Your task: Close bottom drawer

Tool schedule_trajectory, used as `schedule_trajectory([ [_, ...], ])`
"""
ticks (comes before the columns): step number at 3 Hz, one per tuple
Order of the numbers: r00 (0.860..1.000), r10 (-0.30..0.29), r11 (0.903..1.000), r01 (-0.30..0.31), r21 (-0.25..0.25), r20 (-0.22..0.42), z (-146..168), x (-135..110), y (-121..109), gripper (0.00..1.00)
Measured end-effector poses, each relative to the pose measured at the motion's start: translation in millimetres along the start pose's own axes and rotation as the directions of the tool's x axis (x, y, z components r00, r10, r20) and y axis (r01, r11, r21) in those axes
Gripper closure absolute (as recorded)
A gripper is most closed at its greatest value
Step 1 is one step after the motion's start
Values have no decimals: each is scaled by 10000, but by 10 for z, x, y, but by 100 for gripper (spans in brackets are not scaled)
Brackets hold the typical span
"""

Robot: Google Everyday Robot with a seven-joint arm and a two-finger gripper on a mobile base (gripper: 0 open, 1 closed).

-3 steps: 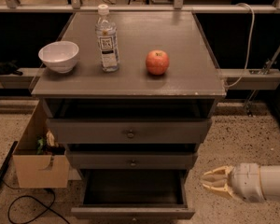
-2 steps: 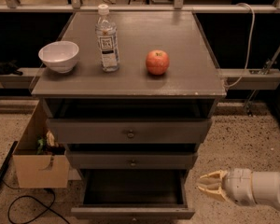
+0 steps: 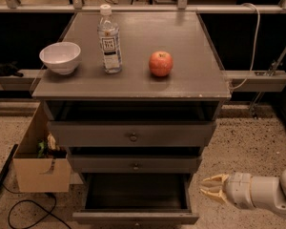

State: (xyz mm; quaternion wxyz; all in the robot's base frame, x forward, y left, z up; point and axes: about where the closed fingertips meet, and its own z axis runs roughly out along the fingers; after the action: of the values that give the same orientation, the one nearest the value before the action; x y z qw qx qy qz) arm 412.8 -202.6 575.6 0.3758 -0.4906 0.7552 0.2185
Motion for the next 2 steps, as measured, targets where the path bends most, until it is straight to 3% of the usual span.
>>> schedule_trajectory([
  [1,9995,-153,9999,154,59,-260,119,38,-19,100],
  [2,9950,94,9996,-121,-268,-993,560,413,92,100],
])
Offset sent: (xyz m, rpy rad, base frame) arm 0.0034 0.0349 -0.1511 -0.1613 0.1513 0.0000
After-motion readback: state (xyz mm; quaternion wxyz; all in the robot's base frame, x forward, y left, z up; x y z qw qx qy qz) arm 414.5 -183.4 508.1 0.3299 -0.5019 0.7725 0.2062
